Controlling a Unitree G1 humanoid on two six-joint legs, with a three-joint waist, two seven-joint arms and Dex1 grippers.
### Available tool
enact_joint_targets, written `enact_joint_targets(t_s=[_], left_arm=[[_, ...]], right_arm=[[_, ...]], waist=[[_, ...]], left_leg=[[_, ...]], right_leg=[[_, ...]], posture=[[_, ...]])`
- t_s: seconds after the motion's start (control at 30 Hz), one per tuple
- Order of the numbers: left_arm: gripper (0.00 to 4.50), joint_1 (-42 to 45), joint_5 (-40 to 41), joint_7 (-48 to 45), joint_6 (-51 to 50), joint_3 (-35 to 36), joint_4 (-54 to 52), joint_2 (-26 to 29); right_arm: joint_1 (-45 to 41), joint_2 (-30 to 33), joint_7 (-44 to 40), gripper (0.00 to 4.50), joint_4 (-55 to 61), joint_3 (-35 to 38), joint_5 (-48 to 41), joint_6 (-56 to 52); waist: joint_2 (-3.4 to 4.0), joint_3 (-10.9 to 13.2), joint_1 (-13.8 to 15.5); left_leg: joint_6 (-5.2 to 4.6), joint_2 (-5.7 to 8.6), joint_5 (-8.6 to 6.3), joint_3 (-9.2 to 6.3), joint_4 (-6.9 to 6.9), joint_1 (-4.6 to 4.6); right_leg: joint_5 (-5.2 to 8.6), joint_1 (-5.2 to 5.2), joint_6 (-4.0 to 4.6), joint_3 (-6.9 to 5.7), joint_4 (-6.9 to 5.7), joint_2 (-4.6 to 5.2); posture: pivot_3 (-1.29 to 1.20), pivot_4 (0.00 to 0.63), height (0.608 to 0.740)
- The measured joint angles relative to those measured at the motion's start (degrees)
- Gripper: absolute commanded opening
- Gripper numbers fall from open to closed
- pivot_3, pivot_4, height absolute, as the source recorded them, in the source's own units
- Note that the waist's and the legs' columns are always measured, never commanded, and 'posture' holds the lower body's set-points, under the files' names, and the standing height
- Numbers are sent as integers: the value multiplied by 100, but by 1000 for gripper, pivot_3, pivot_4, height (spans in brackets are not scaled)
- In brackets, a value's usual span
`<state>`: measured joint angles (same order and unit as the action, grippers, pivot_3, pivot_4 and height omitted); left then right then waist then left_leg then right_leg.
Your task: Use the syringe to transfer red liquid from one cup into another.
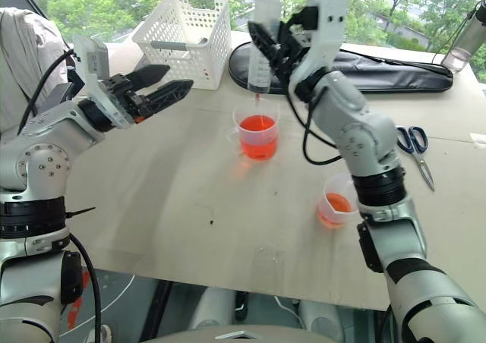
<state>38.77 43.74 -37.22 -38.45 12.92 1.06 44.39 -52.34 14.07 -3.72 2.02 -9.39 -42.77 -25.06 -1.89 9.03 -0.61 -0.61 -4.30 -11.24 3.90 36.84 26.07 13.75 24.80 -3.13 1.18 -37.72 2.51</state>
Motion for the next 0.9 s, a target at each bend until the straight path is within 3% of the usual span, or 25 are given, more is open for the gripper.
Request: enact_joint_targets(t_s=[0.2, 0.43, 0.63, 0.9], left_arm=[[4500, 724, -200, -335, -260, -38, 163, 555], [4500, 1898, -1018, -479, -647, -889, 603, 683], [4500, 2788, -1450, -927, -633, -1322, 1355, 256], [4500, 2951, -1900, -1152, -567, -1697, 1720, -481]], right_arm=[[282, -423, -606, 1582, -712, -384, 1387, 803], [441, -729, -940, 1575, -960, -366, 2269, 1223], [592, -892, -985, 1572, -997, -342, 2758, 1299], [708, -1222, -634, 1571, -1001, -306, 3402, 1304]], waist=[[-1, 2, -11], [-3, 1, -17], [-2, 1, -18], [-2, 1, -34]], left_leg=[[0, 2, 0, 1, 6, -5], [2, 2, 1, -8, 11, -10], [3, 2, 2, -7, 12, -9], [3, 1, 2, -4, 12, -9]], right_leg=[[0, -1, 0, -1, -14, 4], [-1, -5, 1, -8, -26, 0], [-1, -4, 1, -8, -25, 0], [-1, -3, 0, -5, -25, 0]], posture=[[0, 150, 724], [0, 150, 724], [0, 150, 724], [0, 150, 724]])
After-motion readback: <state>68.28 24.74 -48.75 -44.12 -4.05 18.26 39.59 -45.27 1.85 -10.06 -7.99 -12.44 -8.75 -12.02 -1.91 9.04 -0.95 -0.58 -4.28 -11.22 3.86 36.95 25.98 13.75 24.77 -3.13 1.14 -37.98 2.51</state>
